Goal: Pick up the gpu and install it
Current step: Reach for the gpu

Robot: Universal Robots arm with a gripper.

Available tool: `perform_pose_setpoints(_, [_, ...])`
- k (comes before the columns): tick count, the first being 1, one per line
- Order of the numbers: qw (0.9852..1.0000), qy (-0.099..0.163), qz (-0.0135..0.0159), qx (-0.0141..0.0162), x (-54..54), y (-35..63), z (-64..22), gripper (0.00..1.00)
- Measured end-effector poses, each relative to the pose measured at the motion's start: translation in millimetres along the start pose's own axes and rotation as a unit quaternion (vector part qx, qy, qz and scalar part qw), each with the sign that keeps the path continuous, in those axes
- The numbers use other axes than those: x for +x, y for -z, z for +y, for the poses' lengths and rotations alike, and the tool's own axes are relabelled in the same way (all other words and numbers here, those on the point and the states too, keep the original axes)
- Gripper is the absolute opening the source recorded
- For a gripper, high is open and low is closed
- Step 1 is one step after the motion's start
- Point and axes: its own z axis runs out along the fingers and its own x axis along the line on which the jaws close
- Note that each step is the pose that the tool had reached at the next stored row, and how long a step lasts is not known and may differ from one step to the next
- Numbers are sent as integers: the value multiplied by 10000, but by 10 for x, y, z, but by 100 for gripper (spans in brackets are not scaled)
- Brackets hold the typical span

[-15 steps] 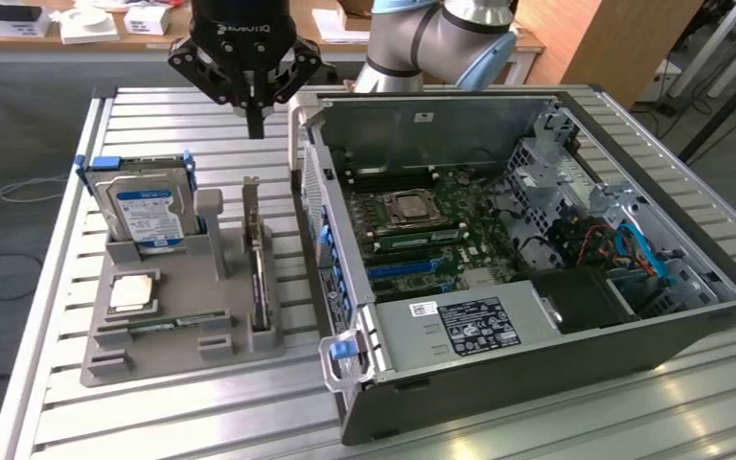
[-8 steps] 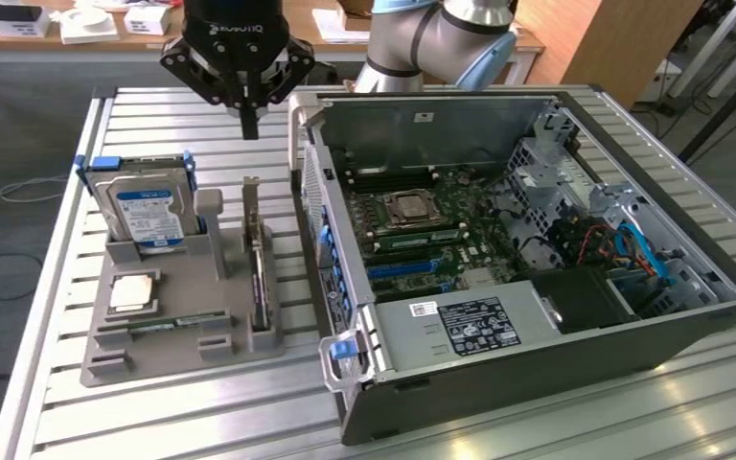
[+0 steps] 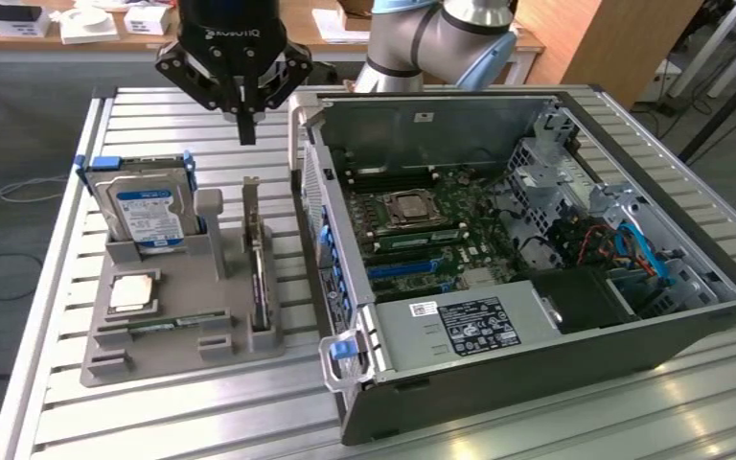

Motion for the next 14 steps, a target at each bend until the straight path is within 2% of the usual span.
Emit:
perform_pose_setpoints(6, [10000,0,0,1,41,5,-65,11])
perform_pose_setpoints(14, [10000,-1,1,1,66,6,-79,11])
